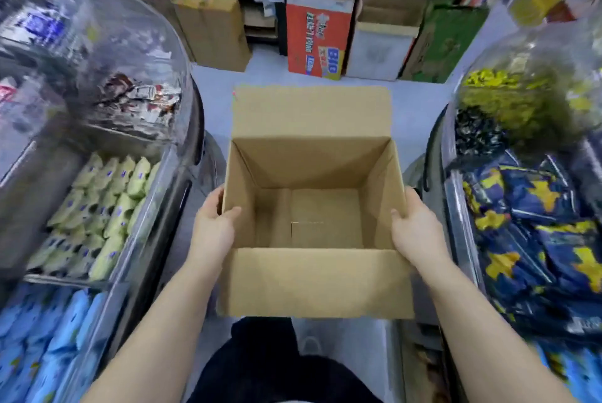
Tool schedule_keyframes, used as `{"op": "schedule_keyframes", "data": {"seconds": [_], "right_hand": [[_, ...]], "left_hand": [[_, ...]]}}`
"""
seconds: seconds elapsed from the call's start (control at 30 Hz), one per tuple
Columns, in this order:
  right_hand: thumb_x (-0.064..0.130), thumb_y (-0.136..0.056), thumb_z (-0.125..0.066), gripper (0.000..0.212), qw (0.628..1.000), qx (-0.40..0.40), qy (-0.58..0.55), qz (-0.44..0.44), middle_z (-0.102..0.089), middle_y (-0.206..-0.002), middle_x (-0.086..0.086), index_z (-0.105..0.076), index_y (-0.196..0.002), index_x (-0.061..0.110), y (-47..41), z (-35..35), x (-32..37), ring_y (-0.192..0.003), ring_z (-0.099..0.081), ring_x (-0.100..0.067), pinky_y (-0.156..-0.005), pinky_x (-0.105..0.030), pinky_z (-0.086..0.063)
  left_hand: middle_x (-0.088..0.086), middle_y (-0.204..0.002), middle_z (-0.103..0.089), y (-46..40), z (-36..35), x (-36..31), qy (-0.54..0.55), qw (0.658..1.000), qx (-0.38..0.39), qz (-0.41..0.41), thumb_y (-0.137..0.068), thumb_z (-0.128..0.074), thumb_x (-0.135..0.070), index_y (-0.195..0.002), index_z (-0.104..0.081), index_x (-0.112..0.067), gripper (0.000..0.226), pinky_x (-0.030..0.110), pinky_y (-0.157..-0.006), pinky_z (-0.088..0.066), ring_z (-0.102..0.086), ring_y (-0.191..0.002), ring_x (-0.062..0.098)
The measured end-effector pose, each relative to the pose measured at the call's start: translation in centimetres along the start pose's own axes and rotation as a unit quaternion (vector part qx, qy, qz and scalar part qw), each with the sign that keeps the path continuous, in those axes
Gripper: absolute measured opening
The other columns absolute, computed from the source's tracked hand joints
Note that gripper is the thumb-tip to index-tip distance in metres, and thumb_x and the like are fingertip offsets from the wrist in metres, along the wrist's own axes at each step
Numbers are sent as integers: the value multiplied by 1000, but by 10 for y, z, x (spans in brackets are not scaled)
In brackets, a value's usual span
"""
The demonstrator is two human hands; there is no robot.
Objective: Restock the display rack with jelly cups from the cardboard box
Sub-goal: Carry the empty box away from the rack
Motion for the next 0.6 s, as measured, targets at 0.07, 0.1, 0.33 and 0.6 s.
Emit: {"op": "schedule_keyframes", "data": {"seconds": [0.07, 0.1, 0.33, 0.6], "right_hand": [[12, -90, -41, 40, 1000, 14, 2, 6, -64, -94, -16, -43, -128, 24, -54, 0, 10, -85, -57, -37, -75, -41, -48], [11, -90, -40, 38, 1000, 18, -1, 9, -64, -91, -15, -44, -125, 23, -84, -1, 15, -81, -56, -35, -73, -41, -48], [14, -92, -40, 43, 999, 13, -5, -43, -62, -91, -12, -39, -134, 24, -285, 9, 63, -76, -54, -31, -67, -38, -45], [12, -87, -37, 47, 996, 23, -68, -60, -54, -73, 12, -37, -127, 38, -483, 34, 102, -61, -50, -9, -48, -26, -35]], "left_hand": [[-16, -99, -69, -45, -26, -18, 4, 1000, 3, 2, -86, -49, -9, -93, -61, -53, 46, 39, -86, -50, -64, -97, 15], [-17, -97, -69, -71, -40, -29, 7, 1000, 4, 0, -86, -49, -8, -87, -61, -55, 49, 40, -88, -49, -63, -98, 15], [-12, -111, -63, -262, -120, -103, -3, 1000, 27, 10, -92, -47, -8, -127, -52, -27, 41, 34, -90, -47, -60, -100, 10], [-9, -110, -60, -440, -225, -203, -47, 998, 32, -16, -90, -48, -1, -126, -51, -25, 43, 28, -85, -41, -57, -98, 11]]}}
Point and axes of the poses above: each hand's wrist, its own y-axis away from the middle knuckle, its own z-axis out of the back of the hand, x = y × z, the point moved 7 cm from there along -y, towards the middle knuckle
